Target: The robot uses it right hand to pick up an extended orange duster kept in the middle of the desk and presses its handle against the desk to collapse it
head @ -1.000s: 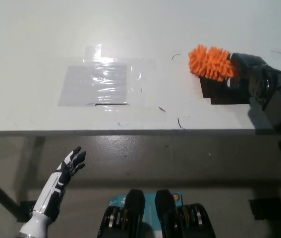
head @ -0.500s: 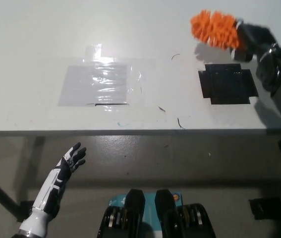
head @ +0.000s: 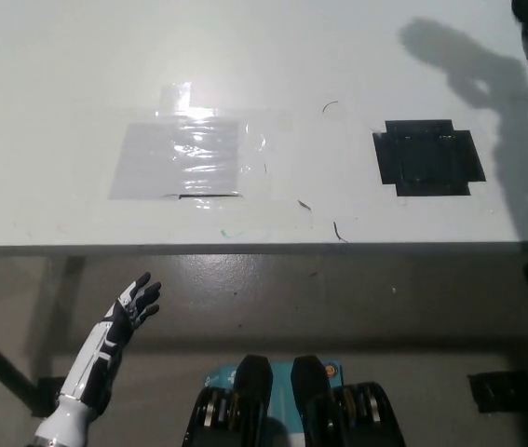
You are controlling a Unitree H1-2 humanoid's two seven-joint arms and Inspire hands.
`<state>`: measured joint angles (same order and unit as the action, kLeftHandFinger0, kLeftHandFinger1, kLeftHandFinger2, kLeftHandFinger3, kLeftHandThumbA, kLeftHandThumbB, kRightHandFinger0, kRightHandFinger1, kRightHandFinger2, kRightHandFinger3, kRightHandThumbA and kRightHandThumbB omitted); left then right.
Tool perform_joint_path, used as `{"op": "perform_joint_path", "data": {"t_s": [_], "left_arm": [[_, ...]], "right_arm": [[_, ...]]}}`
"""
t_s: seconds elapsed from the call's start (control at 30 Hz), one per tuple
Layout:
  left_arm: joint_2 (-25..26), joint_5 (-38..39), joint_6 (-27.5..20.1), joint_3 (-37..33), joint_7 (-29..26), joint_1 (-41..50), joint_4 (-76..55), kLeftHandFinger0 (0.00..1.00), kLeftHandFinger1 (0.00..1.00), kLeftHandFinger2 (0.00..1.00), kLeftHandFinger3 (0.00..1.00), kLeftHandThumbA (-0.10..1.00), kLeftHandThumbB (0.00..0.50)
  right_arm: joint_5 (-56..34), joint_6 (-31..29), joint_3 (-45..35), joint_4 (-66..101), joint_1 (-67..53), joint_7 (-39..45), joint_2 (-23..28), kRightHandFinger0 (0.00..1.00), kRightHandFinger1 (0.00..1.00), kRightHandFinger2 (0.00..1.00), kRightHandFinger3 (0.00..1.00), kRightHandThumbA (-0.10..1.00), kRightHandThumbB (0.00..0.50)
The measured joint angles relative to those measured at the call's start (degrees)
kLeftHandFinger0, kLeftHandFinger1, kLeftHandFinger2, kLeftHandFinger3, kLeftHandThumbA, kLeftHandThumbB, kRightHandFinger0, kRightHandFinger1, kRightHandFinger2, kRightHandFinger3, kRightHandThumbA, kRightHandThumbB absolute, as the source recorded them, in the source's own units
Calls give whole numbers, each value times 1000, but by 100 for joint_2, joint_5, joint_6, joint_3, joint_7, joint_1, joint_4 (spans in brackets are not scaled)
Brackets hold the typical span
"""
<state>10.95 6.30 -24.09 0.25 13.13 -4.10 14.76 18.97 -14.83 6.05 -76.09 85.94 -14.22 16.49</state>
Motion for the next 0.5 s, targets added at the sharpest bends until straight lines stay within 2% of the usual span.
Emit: {"op": "perform_joint_path", "data": {"t_s": [0.03,0.07,0.1,0.2,0.23,0.3,0.37,0.5], "left_arm": [[0,0,0,0,0,7,-1,1000,1000,1000,1000,1000,327],[0,0,0,0,0,19,-2,1000,1000,1000,1000,1000,327],[2,0,0,2,-1,32,-1,1000,1000,1000,1000,1000,326],[1,0,0,1,0,77,0,1000,1000,1000,1000,1000,326],[2,0,0,1,0,84,0,1000,1000,1000,1000,1000,323],[1,0,0,2,-1,96,1,1000,1000,1000,1000,1000,324],[1,-1,0,2,-1,119,2,1000,1000,1000,1000,1000,325],[1,-2,0,3,-1,168,3,1000,1000,1000,1000,1000,332]], "right_arm": [[-37,-5,-61,16,7,-5,-21,25,167,499,467,-100,145],[-134,-11,-203,36,7,-8,-70,4,148,480,422,-100,150],[-211,-11,-366,52,0,-13,-120,0,146,493,393,-100,148],[-543,-12,-867,70,-35,-17,-307,0,147,497,383,-100,148],[-595,-12,-931,70,-40,-16,-340,0,142,538,487,-100,127],[-786,-17,-1203,68,-58,26,-443,0,184,559,528,-100,140],[-1004,-18,-1528,64,-119,104,-540,0,205,558,444,-100,147],[-1450,-20,-2127,41,-333,252,-714,0,189,575,407,-100,117]]}}
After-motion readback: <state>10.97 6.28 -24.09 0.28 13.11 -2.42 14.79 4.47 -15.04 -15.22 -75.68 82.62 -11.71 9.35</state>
